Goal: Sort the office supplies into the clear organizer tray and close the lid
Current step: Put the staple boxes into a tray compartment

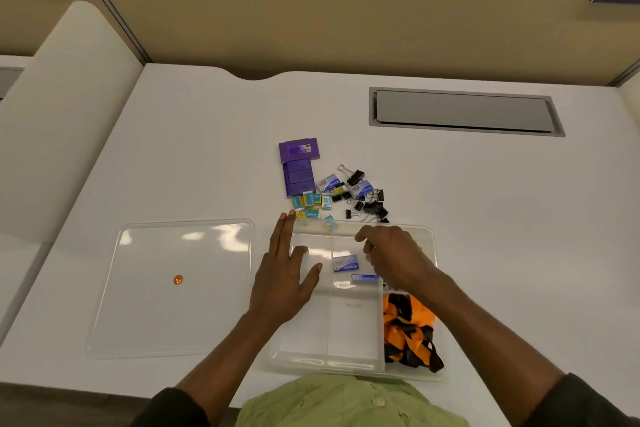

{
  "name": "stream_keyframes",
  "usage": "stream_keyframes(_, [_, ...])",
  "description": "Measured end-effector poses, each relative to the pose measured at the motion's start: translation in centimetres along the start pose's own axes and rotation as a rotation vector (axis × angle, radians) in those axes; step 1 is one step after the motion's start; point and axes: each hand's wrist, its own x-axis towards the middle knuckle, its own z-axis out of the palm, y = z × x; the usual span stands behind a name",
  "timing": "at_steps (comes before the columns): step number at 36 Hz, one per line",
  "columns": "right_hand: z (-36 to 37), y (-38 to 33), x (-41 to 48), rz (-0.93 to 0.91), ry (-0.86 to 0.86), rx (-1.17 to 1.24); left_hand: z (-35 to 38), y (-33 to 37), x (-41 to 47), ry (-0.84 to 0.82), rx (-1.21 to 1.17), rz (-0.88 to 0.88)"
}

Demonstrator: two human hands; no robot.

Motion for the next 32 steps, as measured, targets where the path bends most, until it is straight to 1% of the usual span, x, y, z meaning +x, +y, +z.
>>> stream_keyframes(3, [-0.4, 0.3, -0.2, -0.088, -0.035, -0.083, 0.0, 0.0, 0.0, -0.004, 0.001, -0.005])
stream_keyframes(7, [0.3, -0.3, -0.5, -0.259, -0.053, -0.433, 0.1, 0.0, 0.0, -0.004, 0.003, -0.007])
stream_keyframes(9, [0.7, -0.5, -0.5, -0.297, -0.056, -0.624, 0.0, 0.0, 0.0, -0.001, 0.004, -0.007])
stream_keyframes(11, [1.2, -0.7, -0.2, -0.339, -0.082, -0.728, 0.0, 0.1, 0.0, -0.002, 0.005, -0.014])
stream_keyframes(14, [1.7, -0.9, 0.2, -0.365, -0.090, -0.724, 0.1, 0.1, 0.1, -0.006, 0.009, -0.033])
stream_keyframes(16, [1.9, -0.8, 0.3, -0.362, -0.082, -0.674, 0.1, 0.1, 0.1, -0.008, 0.009, -0.040])
stream_keyframes(20, [2.6, -0.4, 0.2, -0.340, -0.043, -0.503, -0.1, 0.3, 0.0, -0.002, 0.002, -0.022])
stream_keyframes(23, [3.3, -1.0, 0.0, -0.341, -0.049, -0.365, -0.1, 0.2, 0.0, -0.002, 0.008, -0.017])
stream_keyframes(25, [3.7, -1.2, -0.3, -0.311, -0.069, -0.326, -0.1, 0.1, 0.0, -0.003, 0.011, -0.018])
stream_keyframes(29, [4.2, -1.4, -0.8, -0.204, -0.033, -0.254, -0.1, 0.2, 0.0, 0.002, 0.010, -0.006])
stream_keyframes(32, [4.4, -1.2, -0.7, -0.161, -0.024, -0.243, -0.1, 0.1, 0.1, 0.002, 0.012, -0.013])
